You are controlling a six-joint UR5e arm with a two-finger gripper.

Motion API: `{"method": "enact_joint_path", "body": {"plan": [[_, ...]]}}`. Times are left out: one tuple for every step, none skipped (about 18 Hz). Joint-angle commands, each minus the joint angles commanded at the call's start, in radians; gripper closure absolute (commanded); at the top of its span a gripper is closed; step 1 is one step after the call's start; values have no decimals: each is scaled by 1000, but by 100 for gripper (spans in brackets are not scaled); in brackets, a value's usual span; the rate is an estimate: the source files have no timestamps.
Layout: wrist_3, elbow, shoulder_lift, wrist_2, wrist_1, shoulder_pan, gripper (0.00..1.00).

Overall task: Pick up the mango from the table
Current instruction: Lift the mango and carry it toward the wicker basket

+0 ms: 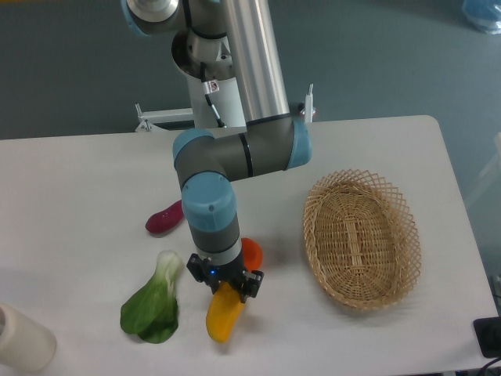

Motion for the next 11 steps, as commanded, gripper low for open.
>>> {"method": "enact_joint_path", "body": {"plan": [[32, -3, 21, 2, 0, 15, 42], [52, -6, 47, 0, -9, 37, 41], [56, -3, 61, -3, -31, 54, 41], [75, 3, 75, -5, -58, 70, 41], [110, 9, 87, -8, -80, 86, 41], [144, 12, 101, -9, -95, 101, 41], [164, 12, 114, -9, -112, 118, 41], [183, 12, 123, -12, -130, 138, 41], [207, 12, 130, -20, -152, 156, 41], [244, 12, 146, -29, -173, 184, 41], [264, 12, 150, -29, -178, 195, 41]]}}
